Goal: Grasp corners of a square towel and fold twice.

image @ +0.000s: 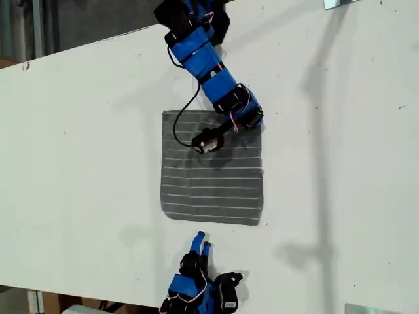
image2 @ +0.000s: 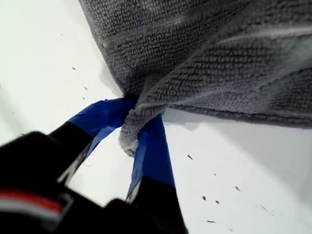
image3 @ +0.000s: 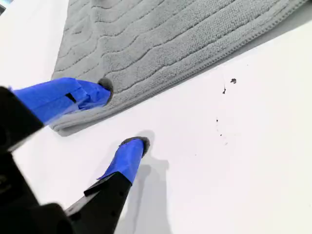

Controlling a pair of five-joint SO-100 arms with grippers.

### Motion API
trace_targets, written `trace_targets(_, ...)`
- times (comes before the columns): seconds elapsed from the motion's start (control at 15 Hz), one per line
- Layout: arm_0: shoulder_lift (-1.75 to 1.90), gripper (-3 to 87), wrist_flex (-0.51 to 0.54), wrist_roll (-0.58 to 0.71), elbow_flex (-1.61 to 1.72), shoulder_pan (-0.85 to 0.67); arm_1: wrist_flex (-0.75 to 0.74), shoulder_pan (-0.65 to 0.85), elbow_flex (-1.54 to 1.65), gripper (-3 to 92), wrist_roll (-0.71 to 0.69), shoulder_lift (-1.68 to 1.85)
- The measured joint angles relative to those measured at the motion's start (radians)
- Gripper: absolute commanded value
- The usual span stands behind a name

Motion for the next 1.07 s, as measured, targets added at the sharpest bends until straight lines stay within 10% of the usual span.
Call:
trace_targets(0.6,-1.355,24.6,-0.100,0.018,-0.834,0.247,0.026,0.000,-0.028,-0.1,-0.005,-0.017)
trace_targets(1.07,-1.732,25.6,-0.209,-0.126,-1.042,0.526,0.041,0.000,-0.041,-0.1,-0.005,-0.029)
